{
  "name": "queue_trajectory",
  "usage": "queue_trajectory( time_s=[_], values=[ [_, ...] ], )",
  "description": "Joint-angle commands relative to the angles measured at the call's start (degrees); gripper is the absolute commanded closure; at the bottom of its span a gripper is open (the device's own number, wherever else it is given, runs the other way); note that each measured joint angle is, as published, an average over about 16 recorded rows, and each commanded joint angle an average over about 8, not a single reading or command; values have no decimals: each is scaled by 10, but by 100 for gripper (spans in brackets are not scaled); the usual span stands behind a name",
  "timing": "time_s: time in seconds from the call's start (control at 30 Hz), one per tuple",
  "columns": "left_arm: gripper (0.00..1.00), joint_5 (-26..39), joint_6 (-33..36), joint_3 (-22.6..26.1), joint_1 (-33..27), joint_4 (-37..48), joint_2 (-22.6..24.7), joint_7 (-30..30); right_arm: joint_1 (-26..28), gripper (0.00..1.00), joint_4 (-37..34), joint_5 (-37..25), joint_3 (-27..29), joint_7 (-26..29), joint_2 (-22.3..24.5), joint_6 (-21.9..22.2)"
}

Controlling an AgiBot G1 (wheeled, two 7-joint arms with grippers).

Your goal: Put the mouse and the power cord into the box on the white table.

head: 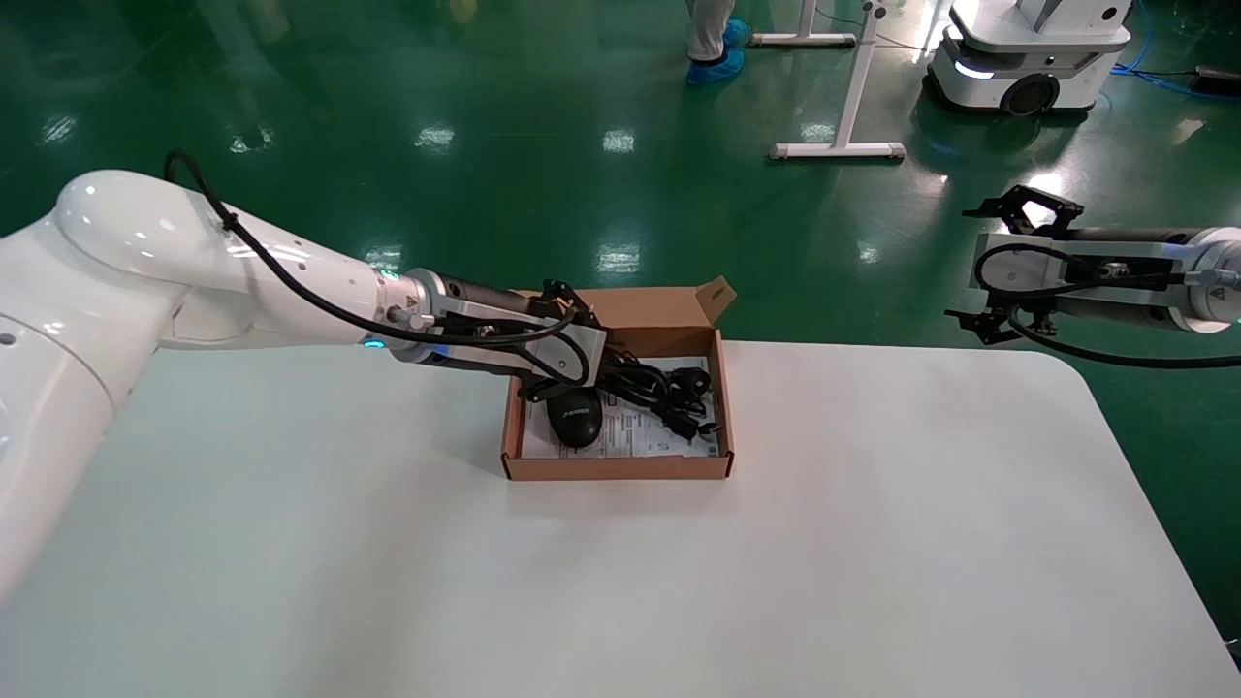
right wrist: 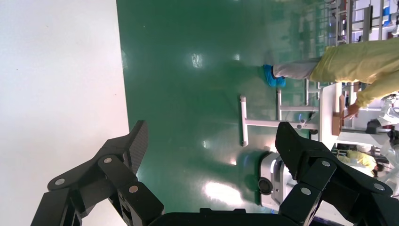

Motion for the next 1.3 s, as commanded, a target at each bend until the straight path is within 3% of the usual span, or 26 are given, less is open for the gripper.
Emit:
queue_trajectory(
  time_s=[0.03, 1.3],
  values=[
    [0, 0, 0, 0, -1, 1, 0, 1, 1, 0, -2, -2, -1, -2, -1, 0],
    [0, -288, 150, -179, 232, -374, -264, -347, -252, 0, 449, 235, 145, 410, 144, -193]
  ],
)
